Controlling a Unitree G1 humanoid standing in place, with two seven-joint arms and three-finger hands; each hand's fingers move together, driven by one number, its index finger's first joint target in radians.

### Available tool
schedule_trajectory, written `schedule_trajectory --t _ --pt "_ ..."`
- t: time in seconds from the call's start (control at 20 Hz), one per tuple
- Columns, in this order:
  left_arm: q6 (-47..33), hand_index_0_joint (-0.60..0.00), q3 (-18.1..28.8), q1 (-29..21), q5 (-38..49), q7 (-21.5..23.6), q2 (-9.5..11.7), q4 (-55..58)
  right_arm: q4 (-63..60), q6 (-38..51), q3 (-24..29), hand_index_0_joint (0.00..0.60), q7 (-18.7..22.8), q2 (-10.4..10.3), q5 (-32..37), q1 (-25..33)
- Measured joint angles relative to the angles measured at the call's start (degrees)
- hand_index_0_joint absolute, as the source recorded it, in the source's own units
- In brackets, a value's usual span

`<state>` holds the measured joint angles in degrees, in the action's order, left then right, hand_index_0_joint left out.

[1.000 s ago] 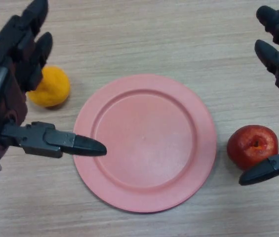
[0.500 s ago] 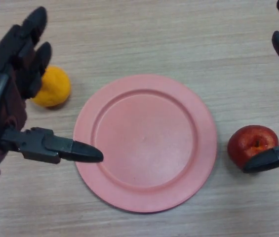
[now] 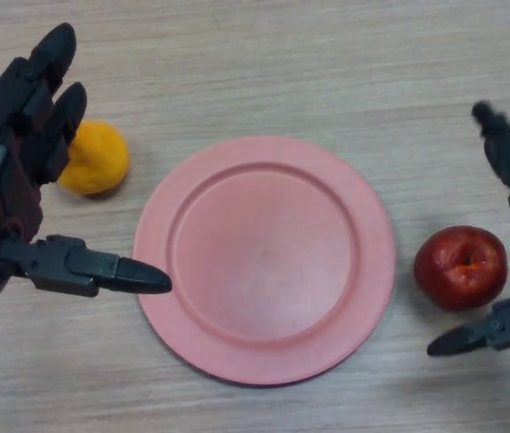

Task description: Pick up the red apple and place it on the plate

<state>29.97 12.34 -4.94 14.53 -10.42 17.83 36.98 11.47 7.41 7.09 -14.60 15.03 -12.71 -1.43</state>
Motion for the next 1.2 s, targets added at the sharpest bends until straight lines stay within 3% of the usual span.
schedule_trajectory --t 0.1,0.15,0.2,0.25,0.3,0.35,0.4,0.45,0.6,0.8,0.85,1.0,1.1,1.15,1.2 --pt "-0.5 0.000 0.0 0.9 -0.1 -0.1 -0.1 -0.7 -5.0 1.0 -0.1 0.000 1.2 0.1 -0.6 0.0" --pt "-0.8 0.000 0.1 1.0 -0.1 -0.2 -0.1 -0.7 -8.0 1.6 -0.3 0.049 2.1 0.1 -2.4 0.0" --pt "-0.9 0.000 0.1 1.0 -0.1 -0.2 -0.1 -0.7 -9.5 1.7 -0.5 0.149 2.2 0.1 -2.4 -0.1" --pt "-1.0 0.000 0.3 1.0 -0.1 -0.2 -0.1 -0.7 -9.7 1.7 -1.3 0.299 2.9 0.1 -2.4 -0.1" --pt "-1.0 0.000 0.3 1.0 -0.1 -0.3 -0.1 -0.7 -9.7 1.7 -1.7 0.399 3.7 0.1 -2.5 0.0" --pt "-1.0 0.000 0.8 1.0 0.1 -0.6 -0.1 -0.7 -9.5 1.0 -2.2 0.544 5.2 0.1 -4.9 0.2" --pt "-1.0 0.000 2.0 1.0 0.4 -0.8 -0.1 -0.7 -7.8 -2.8 -2.9 0.600 6.6 -0.3 -4.4 0.2" --pt "-1.1 0.000 3.8 1.1 0.4 -0.9 0.0 -0.7 -5.6 -7.6 -3.7 0.600 8.4 -1.0 -4.3 0.4" --pt "-1.7 0.000 5.4 2.2 0.4 -0.9 0.0 -0.7 -0.4 -15.5 -4.6 0.600 8.4 -1.4 -0.8 2.5" --pt "-1.6 0.000 7.5 1.9 3.1 -1.1 1.6 -0.3 -0.2 -17.4 -8.4 0.600 8.4 -1.4 -1.9 10.2" --pt "-1.6 0.000 8.4 1.5 3.2 -1.1 2.0 -0.1 -0.4 -17.7 -10.2 0.600 8.4 -1.8 -5.1 12.1" --pt "1.6 0.000 10.0 0.3 6.0 -1.0 2.9 1.5 -0.9 -22.1 -16.6 0.600 8.1 -3.9 -5.7 14.3" --pt "5.0 0.000 11.2 -0.6 11.8 -1.0 5.5 3.3 -3.3 -24.4 -22.3 0.600 8.2 -4.3 -5.0 14.5" --pt "5.0 0.000 11.3 -1.1 11.8 -1.0 6.2 3.5 -4.4 -24.4 -24.6 0.550 8.2 -4.3 -4.2 14.5" --pt "5.4 0.000 11.3 -1.4 11.8 -1.0 6.3 3.5 -4.5 -24.4 -25.5 0.450 8.2 -4.3 -4.2 14.5"
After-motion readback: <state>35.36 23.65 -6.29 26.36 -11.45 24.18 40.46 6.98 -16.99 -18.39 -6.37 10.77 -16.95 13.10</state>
